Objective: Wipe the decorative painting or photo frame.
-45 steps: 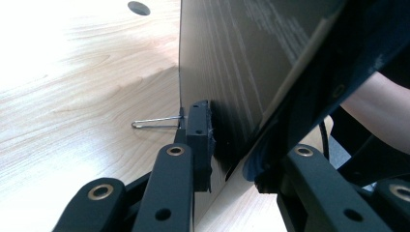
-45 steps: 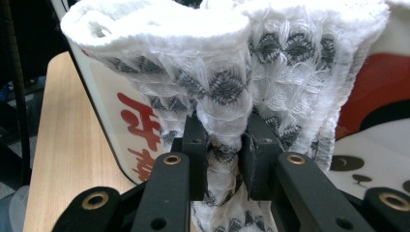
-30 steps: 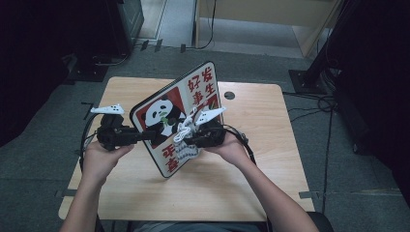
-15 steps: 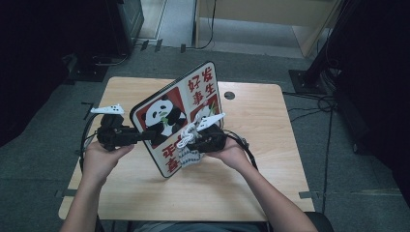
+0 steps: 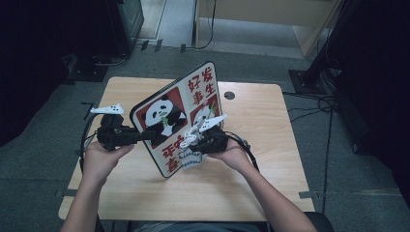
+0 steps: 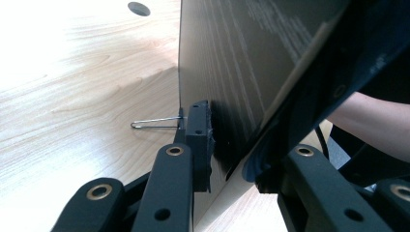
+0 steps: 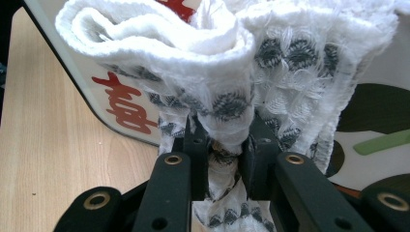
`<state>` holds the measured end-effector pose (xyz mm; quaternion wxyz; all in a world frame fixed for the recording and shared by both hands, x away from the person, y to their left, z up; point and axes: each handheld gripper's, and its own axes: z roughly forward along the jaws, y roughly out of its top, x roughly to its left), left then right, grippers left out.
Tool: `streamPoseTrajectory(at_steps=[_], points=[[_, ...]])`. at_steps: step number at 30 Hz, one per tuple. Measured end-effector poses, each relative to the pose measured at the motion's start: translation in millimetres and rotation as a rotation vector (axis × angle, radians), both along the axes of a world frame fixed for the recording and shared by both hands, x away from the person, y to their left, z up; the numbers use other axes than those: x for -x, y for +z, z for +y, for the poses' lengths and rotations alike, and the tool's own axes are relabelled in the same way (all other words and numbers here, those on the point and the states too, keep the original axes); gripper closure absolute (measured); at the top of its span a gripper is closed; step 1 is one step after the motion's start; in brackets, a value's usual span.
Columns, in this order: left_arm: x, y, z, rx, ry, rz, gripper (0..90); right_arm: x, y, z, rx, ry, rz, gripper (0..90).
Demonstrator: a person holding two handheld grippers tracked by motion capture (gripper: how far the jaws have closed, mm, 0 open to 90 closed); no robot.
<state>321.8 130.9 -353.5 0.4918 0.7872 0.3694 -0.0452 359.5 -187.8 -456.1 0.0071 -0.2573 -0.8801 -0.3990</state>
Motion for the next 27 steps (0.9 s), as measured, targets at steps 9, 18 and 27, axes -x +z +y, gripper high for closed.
streamPoseTrajectory(at_steps=[9,18,27], points=[[-0.5,-0.2,0.4,0.002,0.002,0.003,73.6,-0.7,-0.2,-1.4,0.001,0.001,0.016,78.1],[0.3,0.5,0.2,-0.011,0.012,-0.002,71.2,2.4,28.4,-4.8,-0.038,0.005,-0.021,79.6],[3.6,3.1,5.3,-0.005,0.016,-0.011,69.0,8.4,69.4,1.6,-0.056,0.035,-0.075,79.5]])
